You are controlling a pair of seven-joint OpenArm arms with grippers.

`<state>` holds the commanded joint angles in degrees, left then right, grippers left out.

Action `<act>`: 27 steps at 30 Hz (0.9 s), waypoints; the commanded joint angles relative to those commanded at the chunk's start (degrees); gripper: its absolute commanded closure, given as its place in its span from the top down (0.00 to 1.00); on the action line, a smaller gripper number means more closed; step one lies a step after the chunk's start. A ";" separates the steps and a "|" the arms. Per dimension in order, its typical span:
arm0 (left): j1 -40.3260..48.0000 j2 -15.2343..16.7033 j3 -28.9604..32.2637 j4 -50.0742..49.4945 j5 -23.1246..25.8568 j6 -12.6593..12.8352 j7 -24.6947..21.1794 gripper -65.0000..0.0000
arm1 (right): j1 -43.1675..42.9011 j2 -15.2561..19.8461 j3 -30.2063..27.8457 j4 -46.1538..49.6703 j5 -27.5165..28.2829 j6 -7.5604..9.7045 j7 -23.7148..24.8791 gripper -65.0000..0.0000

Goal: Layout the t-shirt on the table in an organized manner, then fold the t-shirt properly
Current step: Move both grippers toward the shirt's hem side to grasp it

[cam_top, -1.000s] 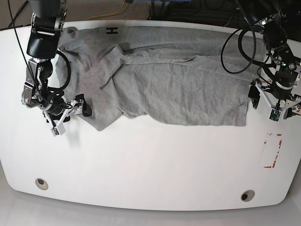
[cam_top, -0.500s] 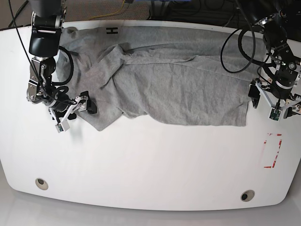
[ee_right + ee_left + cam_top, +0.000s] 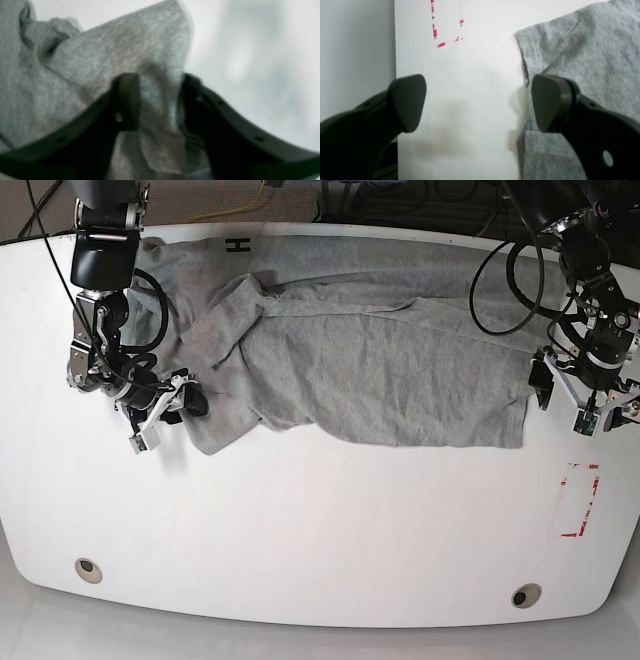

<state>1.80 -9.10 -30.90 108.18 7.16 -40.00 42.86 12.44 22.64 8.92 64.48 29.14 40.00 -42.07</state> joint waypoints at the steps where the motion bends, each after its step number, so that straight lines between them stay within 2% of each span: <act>1: 0.00 0.00 0.00 0.00 0.00 0.00 0.00 1.00 | 0.09 0.00 0.00 0.00 0.00 0.00 0.00 0.12; 2: 0.00 0.00 0.00 0.00 0.00 0.00 0.00 1.00 | 0.09 0.00 0.00 0.00 0.00 0.00 0.00 0.09; 3: 0.00 0.09 0.00 0.00 0.00 0.00 0.00 1.00 | 0.18 0.00 0.00 0.00 0.00 0.00 0.00 0.00; 7: -0.18 0.26 -0.09 -0.97 0.00 0.00 0.26 1.00 | 0.18 0.00 0.00 0.00 0.00 0.00 0.00 0.00; 13: -4.66 0.18 -0.97 -8.26 -0.26 0.00 5.27 1.00 | 0.18 0.09 0.00 0.00 -0.09 0.00 0.00 0.00; 17: -7.91 0.26 -3.43 -14.33 -0.35 0.00 4.22 1.00 | 0.09 0.09 0.00 0.00 -0.09 0.00 0.00 0.00; 22: -10.73 1.05 -3.34 -20.48 -0.35 0.00 0.70 1.00 | 0.00 0.09 0.00 0.00 -0.09 0.00 0.00 0.00; 27: -14.51 1.05 -3.16 -26.90 -0.44 0.00 0.26 1.00 | -0.09 0.09 -0.09 0.00 -0.09 0.00 0.00 0.00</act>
<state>-12.70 -8.04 -34.07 81.27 6.73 -40.00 43.12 12.35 22.73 8.84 64.48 29.05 40.00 -42.07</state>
